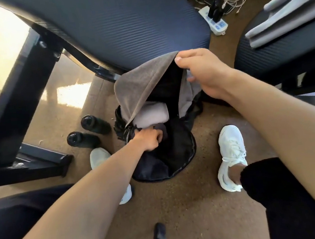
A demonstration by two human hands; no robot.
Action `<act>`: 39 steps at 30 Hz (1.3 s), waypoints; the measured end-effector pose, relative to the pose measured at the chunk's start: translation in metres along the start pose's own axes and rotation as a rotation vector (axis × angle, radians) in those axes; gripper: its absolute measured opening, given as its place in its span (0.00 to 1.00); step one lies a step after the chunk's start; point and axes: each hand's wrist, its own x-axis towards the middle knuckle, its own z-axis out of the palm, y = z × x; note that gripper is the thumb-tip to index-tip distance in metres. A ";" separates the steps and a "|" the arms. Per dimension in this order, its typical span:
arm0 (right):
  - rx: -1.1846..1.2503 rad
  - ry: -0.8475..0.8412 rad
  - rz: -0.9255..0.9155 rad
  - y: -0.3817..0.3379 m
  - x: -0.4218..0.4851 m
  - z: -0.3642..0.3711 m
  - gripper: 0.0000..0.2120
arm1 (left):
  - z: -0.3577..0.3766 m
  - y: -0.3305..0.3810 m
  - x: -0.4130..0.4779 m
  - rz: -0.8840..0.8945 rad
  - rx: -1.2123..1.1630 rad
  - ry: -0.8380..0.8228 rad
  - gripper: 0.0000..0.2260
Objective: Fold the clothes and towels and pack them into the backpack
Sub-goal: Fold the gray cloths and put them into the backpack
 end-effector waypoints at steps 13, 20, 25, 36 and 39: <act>-0.435 -0.047 -0.133 -0.001 -0.010 0.001 0.17 | 0.023 0.037 -0.030 -0.189 0.057 0.390 0.30; -0.611 -0.052 -0.196 0.007 -0.011 0.002 0.22 | 0.042 0.037 0.002 -0.186 0.019 0.171 0.36; -0.667 -0.087 -0.206 0.015 -0.008 0.001 0.21 | 0.022 0.003 0.032 -0.109 0.081 0.008 0.36; -0.676 -0.146 -0.180 0.016 -0.025 -0.005 0.18 | -0.006 0.027 -0.011 -0.002 -0.082 0.121 0.25; -0.691 -0.153 -0.184 0.017 -0.037 -0.013 0.15 | -0.021 0.045 -0.054 0.176 -0.103 0.141 0.18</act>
